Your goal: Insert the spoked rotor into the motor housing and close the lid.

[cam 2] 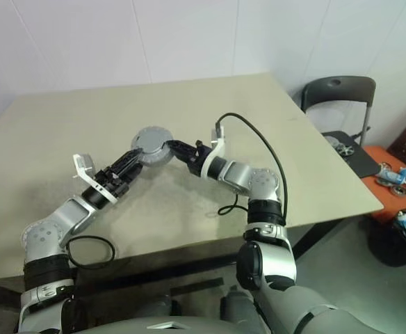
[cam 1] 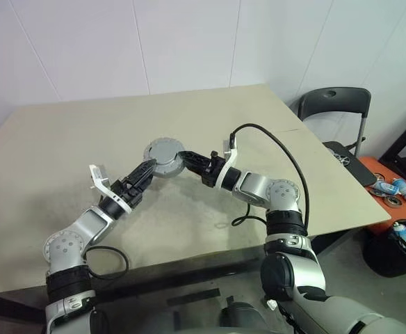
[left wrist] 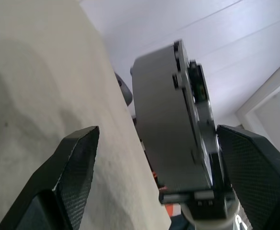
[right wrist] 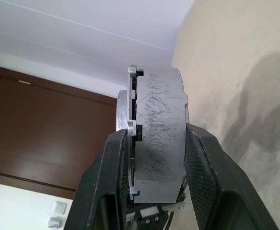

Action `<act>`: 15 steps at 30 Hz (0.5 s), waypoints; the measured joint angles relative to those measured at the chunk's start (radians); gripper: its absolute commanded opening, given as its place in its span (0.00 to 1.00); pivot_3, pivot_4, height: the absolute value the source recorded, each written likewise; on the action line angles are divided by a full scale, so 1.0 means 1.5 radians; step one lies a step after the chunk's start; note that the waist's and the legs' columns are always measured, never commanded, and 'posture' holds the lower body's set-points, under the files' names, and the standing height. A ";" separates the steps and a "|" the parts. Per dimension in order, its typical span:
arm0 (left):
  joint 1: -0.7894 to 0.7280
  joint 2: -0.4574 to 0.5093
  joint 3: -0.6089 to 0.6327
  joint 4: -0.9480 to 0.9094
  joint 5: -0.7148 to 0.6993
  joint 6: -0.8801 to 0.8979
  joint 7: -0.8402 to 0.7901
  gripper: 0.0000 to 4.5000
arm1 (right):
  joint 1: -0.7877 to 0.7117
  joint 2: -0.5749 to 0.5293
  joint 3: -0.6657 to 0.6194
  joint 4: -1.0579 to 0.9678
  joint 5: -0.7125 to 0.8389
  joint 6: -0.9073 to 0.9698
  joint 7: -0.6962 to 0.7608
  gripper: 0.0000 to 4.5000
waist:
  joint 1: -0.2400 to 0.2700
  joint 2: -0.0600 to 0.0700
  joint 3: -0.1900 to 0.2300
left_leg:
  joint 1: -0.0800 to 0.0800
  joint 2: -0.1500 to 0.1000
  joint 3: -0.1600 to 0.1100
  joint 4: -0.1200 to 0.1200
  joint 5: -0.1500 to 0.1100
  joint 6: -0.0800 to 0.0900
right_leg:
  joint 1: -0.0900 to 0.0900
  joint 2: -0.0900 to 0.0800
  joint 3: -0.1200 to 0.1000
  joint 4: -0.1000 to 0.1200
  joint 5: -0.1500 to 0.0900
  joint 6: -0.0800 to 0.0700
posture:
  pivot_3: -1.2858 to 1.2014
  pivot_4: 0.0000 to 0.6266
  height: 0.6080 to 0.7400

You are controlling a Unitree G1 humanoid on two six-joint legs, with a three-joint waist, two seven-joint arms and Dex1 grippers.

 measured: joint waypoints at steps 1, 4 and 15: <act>0.004 0.000 0.000 -0.001 0.000 0.003 0.001 0.91 | 0.000 0.000 0.000 0.000 0.000 0.000 0.000 0.29 | 0.000 0.000 0.000 | 0.000 0.000 0.000 0.000 0.000 0.000 | 0.000 0.000 0.000 0.000 0.000 0.000 | 0.52 0.00 1.00; 0.017 0.001 0.000 -0.001 -0.001 0.008 0.001 0.83 | 0.000 -0.001 0.000 0.001 0.000 0.000 0.000 0.29 | 0.000 0.000 0.000 | 0.000 0.000 0.000 0.000 0.000 0.000 | 0.000 0.000 0.000 0.000 0.000 0.000 | 0.52 0.00 1.00; -0.002 -0.003 0.000 0.002 -0.019 -0.006 -0.001 0.32 | -0.001 -0.003 -0.002 0.015 0.005 -0.003 0.002 0.29 | 0.000 0.000 0.000 | 0.000 0.000 0.000 0.000 0.000 0.000 | 0.000 0.000 0.000 0.000 0.000 0.000 | 0.52 0.00 1.00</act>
